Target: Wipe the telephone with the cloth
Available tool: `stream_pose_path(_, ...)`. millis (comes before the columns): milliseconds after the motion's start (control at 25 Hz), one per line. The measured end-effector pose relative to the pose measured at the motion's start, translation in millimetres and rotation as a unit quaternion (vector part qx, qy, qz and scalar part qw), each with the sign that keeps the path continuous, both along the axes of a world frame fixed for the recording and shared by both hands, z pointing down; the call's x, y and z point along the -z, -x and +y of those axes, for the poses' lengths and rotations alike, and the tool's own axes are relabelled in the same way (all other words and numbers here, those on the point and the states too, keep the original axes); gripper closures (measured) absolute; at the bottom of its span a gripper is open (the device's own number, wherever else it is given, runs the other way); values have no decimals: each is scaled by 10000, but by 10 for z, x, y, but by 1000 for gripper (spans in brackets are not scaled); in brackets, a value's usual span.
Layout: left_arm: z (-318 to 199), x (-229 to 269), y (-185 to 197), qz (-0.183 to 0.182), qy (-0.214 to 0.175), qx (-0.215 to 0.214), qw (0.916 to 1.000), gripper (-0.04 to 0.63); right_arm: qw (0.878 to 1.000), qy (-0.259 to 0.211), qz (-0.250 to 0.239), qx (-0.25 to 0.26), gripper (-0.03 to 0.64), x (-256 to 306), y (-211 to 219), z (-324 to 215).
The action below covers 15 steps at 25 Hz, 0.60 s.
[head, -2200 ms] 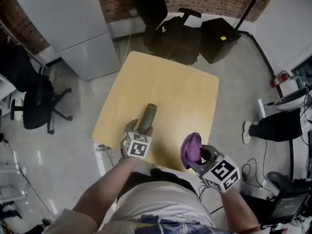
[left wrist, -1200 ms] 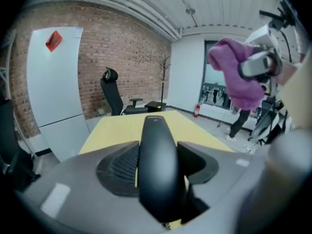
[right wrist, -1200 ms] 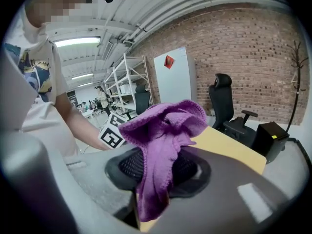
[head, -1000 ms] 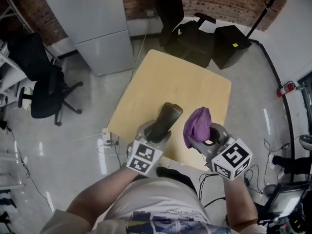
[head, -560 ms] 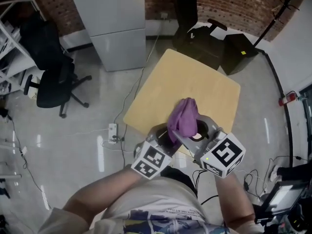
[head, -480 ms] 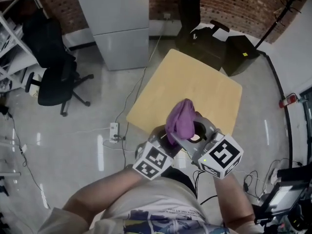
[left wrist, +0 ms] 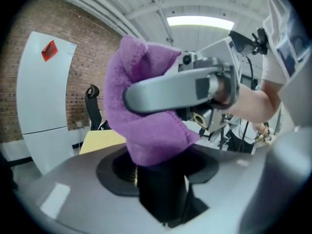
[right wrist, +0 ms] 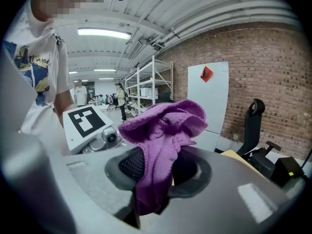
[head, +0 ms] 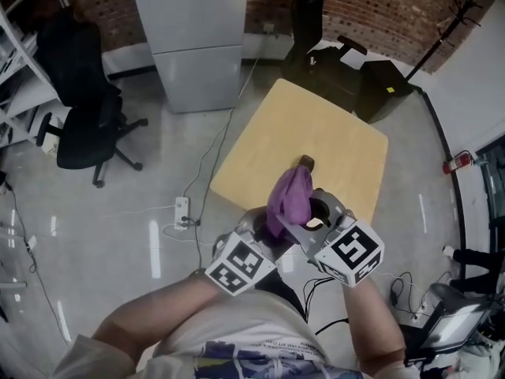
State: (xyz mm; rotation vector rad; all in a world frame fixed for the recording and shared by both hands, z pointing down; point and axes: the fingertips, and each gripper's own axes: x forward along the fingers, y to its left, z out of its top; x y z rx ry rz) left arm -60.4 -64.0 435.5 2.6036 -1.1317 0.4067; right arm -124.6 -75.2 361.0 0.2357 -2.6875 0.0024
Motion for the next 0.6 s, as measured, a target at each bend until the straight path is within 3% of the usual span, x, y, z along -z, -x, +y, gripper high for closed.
stream_pose_path(600, -40, 120, -115, 287, -106, -249, 9992, 342, 9913, -439, 133, -1231, 500, 255, -817, -776)
